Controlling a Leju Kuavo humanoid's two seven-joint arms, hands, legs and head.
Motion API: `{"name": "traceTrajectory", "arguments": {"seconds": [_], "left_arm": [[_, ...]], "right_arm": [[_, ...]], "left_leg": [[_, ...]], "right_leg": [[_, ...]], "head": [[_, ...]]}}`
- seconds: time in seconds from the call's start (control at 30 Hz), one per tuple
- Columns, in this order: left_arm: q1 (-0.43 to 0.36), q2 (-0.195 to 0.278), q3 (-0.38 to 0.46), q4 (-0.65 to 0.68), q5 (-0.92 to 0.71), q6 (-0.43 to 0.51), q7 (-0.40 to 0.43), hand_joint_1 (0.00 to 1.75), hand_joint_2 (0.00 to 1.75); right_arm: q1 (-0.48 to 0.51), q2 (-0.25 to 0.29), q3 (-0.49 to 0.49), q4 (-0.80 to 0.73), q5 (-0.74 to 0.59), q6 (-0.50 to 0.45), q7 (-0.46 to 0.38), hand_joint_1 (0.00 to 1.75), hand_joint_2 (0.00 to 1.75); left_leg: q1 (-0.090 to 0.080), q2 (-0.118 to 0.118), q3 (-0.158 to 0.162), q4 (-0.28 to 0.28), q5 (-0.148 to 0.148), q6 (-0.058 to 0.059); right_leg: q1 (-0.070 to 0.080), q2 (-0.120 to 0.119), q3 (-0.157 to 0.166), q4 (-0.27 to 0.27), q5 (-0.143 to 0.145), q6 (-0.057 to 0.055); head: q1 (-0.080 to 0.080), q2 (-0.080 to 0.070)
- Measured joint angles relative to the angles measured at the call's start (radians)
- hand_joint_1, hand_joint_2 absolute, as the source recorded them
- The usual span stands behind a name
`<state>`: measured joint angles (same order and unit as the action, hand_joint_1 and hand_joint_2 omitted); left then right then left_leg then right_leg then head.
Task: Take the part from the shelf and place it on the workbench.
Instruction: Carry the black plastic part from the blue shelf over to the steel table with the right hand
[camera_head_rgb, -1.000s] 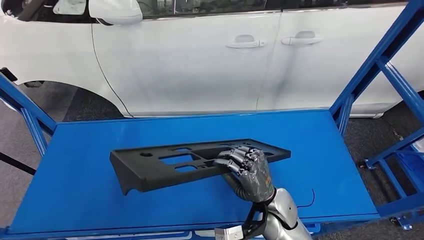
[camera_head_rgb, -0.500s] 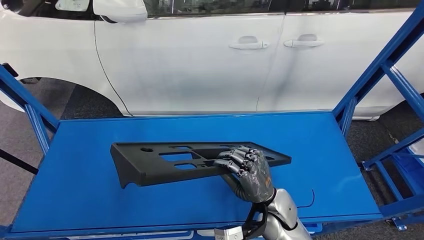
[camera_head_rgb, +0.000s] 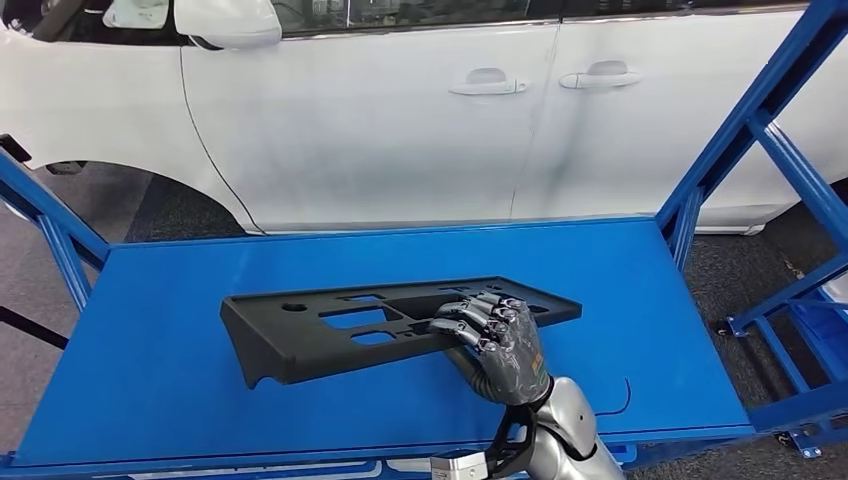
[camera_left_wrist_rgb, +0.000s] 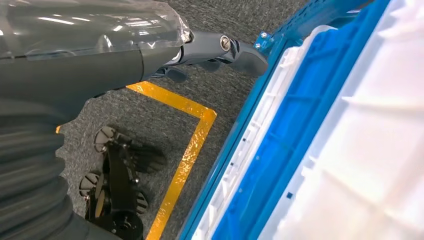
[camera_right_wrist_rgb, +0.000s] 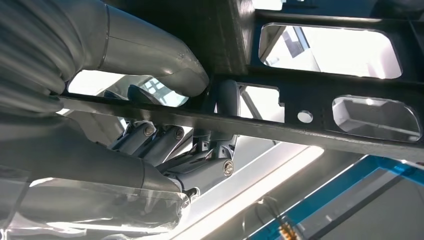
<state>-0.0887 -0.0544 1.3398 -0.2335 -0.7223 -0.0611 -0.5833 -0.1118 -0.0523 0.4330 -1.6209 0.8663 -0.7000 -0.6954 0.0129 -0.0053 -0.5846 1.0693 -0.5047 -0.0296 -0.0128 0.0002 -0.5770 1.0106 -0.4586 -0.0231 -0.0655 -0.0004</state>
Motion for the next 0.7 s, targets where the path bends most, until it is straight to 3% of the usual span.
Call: {"name": "traceTrajectory", "arguments": {"seconds": [0.1,0.13,0.17,0.23,0.3,0.33,0.4,0.47,0.5,0.57,0.63,0.67,0.7], "left_arm": [[0.002,0.000,0.000,0.000,0.000,0.000,0.000,0.00,1.75],[0.002,0.001,0.000,0.000,0.000,0.000,0.000,0.00,1.75],[0.003,0.001,0.000,0.000,0.000,0.000,0.000,0.00,1.75],[0.003,0.001,-0.001,0.000,-0.002,-0.005,0.010,0.00,1.75],[0.002,0.001,-0.003,0.000,-0.008,-0.016,0.038,0.00,1.75],[0.000,0.000,-0.005,0.000,-0.013,-0.020,0.050,0.00,1.75],[-0.003,-0.001,-0.012,0.000,-0.019,-0.022,0.060,0.00,1.75],[-0.003,-0.003,-0.016,0.000,-0.022,-0.021,0.062,0.00,1.75],[-0.003,-0.004,-0.016,0.000,-0.022,-0.020,0.062,0.00,1.75],[-0.003,-0.006,-0.017,0.000,-0.023,-0.020,0.062,0.00,1.75],[-0.001,-0.007,-0.017,0.000,-0.024,-0.022,0.062,0.00,1.75],[0.000,-0.007,-0.017,0.000,-0.024,-0.023,0.062,0.00,1.75],[0.000,-0.007,-0.017,0.000,-0.025,-0.024,0.062,0.00,1.75]], "right_arm": [[0.001,0.000,0.000,0.000,0.000,0.000,0.000,1.75,1.75],[0.001,0.000,0.000,0.000,0.000,0.000,0.000,1.75,1.75],[0.001,0.000,0.000,0.000,0.000,0.000,0.000,1.75,1.75],[-0.010,-0.002,0.001,-0.004,-0.025,0.030,0.009,1.75,1.75],[-0.097,-0.030,0.007,-0.033,-0.152,0.183,0.090,1.75,1.75],[-0.179,-0.053,0.005,-0.054,-0.280,0.313,0.171,1.75,1.75],[-0.354,-0.092,-0.017,-0.082,-0.660,0.553,0.333,1.75,1.75],[-0.459,-0.111,-0.043,-0.099,-1.138,0.664,0.398,1.75,1.75],[-0.489,-0.116,-0.047,-0.109,-1.367,0.681,0.394,1.75,1.75],[-0.523,-0.124,-0.048,-0.130,-1.717,0.694,0.373,1.75,1.75],[-0.539,-0.131,-0.048,-0.144,-1.885,0.696,0.357,1.75,1.75],[-0.542,-0.135,-0.048,-0.149,-1.883,0.695,0.353,1.75,1.75],[-0.544,-0.138,-0.047,-0.152,-1.828,0.694,0.352,1.75,1.75]], "left_leg": [[0.001,0.000,-0.089,0.199,-0.093,-0.010],[0.001,0.000,-0.105,0.232,-0.098,-0.010],[0.001,0.000,-0.101,0.225,-0.083,-0.010],[0.001,0.001,-0.044,0.103,-0.011,-0.004],[-0.004,0.002,0.005,-0.016,0.038,0.007],[-0.007,0.003,0.009,-0.040,0.046,0.013],[-0.009,0.003,-0.002,-0.043,0.052,0.025],[-0.004,0.002,-0.008,-0.049,0.067,0.040],[-0.001,0.002,-0.010,-0.054,0.074,0.046],[0.001,0.001,-0.018,-0.057,0.084,0.054],[0.000,0.000,-0.029,-0.054,0.090,0.055],[0.000,0.000,-0.034,-0.052,0.093,0.053],[0.000,0.000,-0.040,-0.050,0.097,0.051]], "right_leg": [[0.003,-0.002,-0.001,0.000,-0.001,-0.006],[0.003,-0.002,0.000,0.000,-0.001,-0.007],[0.004,-0.001,0.000,0.001,-0.001,-0.007],[0.004,-0.001,0.002,0.006,-0.001,-0.006],[0.006,0.006,-0.010,0.016,0.002,0.001],[0.006,0.012,-0.020,0.021,0.005,0.007],[0.006,0.018,-0.037,0.024,0.015,0.022],[0.006,0.014,-0.043,0.037,0.000,0.034],[0.007,0.011,-0.052,0.065,-0.026,0.039],[0.005,0.008,-0.089,0.177,-0.107,0.045],[0.004,0.008,-0.120,0.287,-0.158,0.050],[0.003,0.007,-0.115,0.297,-0.156,0.051],[0.002,0.007,-0.090,0.265,-0.137,0.051]], "head": [[0.000,0.000],[0.000,0.000],[0.000,0.000],[0.000,0.000],[0.000,0.000],[0.000,0.000],[0.000,0.000],[0.000,0.000],[0.000,0.000],[0.000,0.000],[0.000,0.000],[0.000,0.000],[0.000,0.000]]}}
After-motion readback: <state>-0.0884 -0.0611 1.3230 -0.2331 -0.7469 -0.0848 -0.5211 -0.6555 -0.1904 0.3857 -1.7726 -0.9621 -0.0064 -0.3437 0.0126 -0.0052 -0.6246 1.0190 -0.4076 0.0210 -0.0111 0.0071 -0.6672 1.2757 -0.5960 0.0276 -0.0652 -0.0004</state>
